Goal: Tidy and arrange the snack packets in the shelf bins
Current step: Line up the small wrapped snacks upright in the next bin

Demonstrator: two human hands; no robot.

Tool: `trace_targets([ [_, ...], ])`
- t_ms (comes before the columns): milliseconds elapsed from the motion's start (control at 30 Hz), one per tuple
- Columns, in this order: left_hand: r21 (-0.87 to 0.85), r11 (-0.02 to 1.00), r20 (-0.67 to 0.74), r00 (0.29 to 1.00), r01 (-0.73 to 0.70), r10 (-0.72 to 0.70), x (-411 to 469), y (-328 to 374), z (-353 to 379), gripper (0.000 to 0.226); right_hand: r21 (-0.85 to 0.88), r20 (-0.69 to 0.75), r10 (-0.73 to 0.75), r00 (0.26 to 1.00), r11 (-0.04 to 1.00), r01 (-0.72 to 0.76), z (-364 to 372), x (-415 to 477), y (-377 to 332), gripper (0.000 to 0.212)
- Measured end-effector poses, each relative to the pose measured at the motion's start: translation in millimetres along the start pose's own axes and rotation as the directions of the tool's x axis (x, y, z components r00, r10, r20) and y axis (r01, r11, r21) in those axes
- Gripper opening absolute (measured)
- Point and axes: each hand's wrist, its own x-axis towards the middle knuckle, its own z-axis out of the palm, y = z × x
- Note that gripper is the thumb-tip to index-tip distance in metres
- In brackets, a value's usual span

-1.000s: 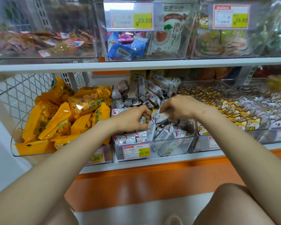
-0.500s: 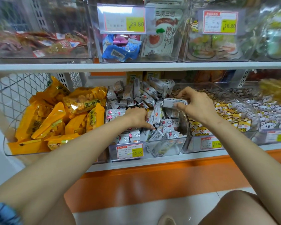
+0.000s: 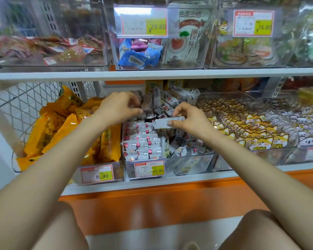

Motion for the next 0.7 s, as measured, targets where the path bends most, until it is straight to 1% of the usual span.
trace_targets([
  [67, -0.05, 0.998, -0.04, 0.999, 0.035, -0.037, -1.3, -10.9, 1.4, 0.027, 0.038, -0.003, -0.039, 0.999, 0.999, 0.039, 18.7, -1.2, -13.0, 0.028],
  [133, -0.064, 0.998, -0.056, 0.998, 0.024, -0.028, -4.2, -15.4, 8.8, 0.024, 0.087, 0.049, -0.063, 0.997, 0.994, 0.059, 36.9, -1.3, -26.0, 0.029],
  [167, -0.059, 0.998, -0.057, 0.998, 0.011, -0.015, -5.8, -16.2, 12.1, 0.023, 0.094, 0.107, -0.072, 0.992, 0.994, 0.062, 44.7, -0.8, -30.9, 0.027],
  [233, -0.045, 0.999, -0.068, 0.998, -0.019, 0.015, -7.4, -17.2, 16.1, 0.021, 0.099, 0.26, -0.092, 0.961, 0.993, 0.068, 50.0, 0.1, -37.3, 0.016],
  [267, -0.038, 0.999, -0.077, 0.997, -0.031, 0.028, -8.4, -16.8, 17.4, 0.021, 0.118, 0.306, -0.104, 0.946, 0.991, 0.07, 46.2, 1.3, -38.0, 0.014],
  [300, -0.039, 0.998, -0.086, 0.995, -0.046, 0.043, -9.3, -16.3, 18.5, 0.02, 0.14, 0.309, -0.108, 0.945, 0.988, 0.067, 38.7, 3.4, -36.3, 0.014],
  [333, -0.054, 0.996, -0.09, 0.994, -0.07, 0.065, -10.7, -15.0, 19.5, 0.02, 0.145, 0.278, -0.111, 0.954, 0.987, 0.073, 27.6, 5.4, -32.9, 0.014],
  [367, -0.078, 0.991, -0.078, 0.992, -0.11, 0.104, -12.0, -13.5, 21.5, 0.02, 0.113, 0.241, -0.112, 0.964, 0.99, 0.086, 13.3, 8.4, -25.1, 0.014],
  [400, -0.097, 0.981, -0.042, 0.985, -0.171, 0.167, -13.5, -11.1, 23.4, 0.022, 0.056, 0.241, -0.11, 0.964, 0.993, 0.099, -2.1, 10.1, -17.0, 0.017],
  [433, -0.107, 0.965, 0.022, 0.969, -0.241, 0.244, -14.4, -8.7, 26.2, 0.026, 0.007, 0.293, -0.102, 0.951, 0.995, 0.104, -16.4, 10.3, -7.2, 0.024],
  [467, -0.112, 0.945, 0.114, 0.941, -0.307, 0.319, -15.6, -6.4, 28.7, 0.031, -0.026, 0.39, -0.083, 0.917, 0.995, 0.101, -28.4, 7.9, 2.0, 0.032],
  [500, -0.109, 0.928, 0.219, 0.902, -0.356, 0.372, -16.6, -4.0, 31.2, 0.037, -0.056, 0.498, -0.055, 0.866, 0.994, 0.095, -36.3, 4.0, 9.5, 0.041],
  [533, -0.092, 0.919, 0.318, 0.863, -0.383, 0.392, -17.4, -2.0, 33.2, 0.043, -0.093, 0.583, -0.023, 0.812, 0.991, 0.095, -40.9, -0.8, 14.8, 0.048],
  [567, -0.065, 0.914, 0.39, 0.833, -0.4, 0.392, -17.5, -1.3, 35.3, 0.046, -0.134, 0.632, 0.007, 0.775, 0.986, 0.1, -41.9, -5.0, 18.8, 0.052],
  [600, -0.033, 0.913, 0.434, 0.817, -0.408, 0.38, -17.9, -0.6, 36.3, 0.044, -0.169, 0.654, 0.032, 0.756, 0.98, 0.105, -40.7, -8.2, 21.7, 0.057],
  [667, -0.02, 0.918, 0.452, 0.815, -0.396, 0.362, -17.2, 0.2, 35.7, 0.03, -0.2, 0.646, 0.039, 0.762, 0.972, 0.119, -35.5, -12.3, 24.7, 0.06],
  [700, -0.036, 0.924, 0.437, 0.825, -0.381, 0.358, -16.0, -0.2, 35.7, 0.028, -0.195, 0.633, 0.026, 0.774, 0.972, 0.127, -32.4, -12.6, 26.3, 0.059],
])
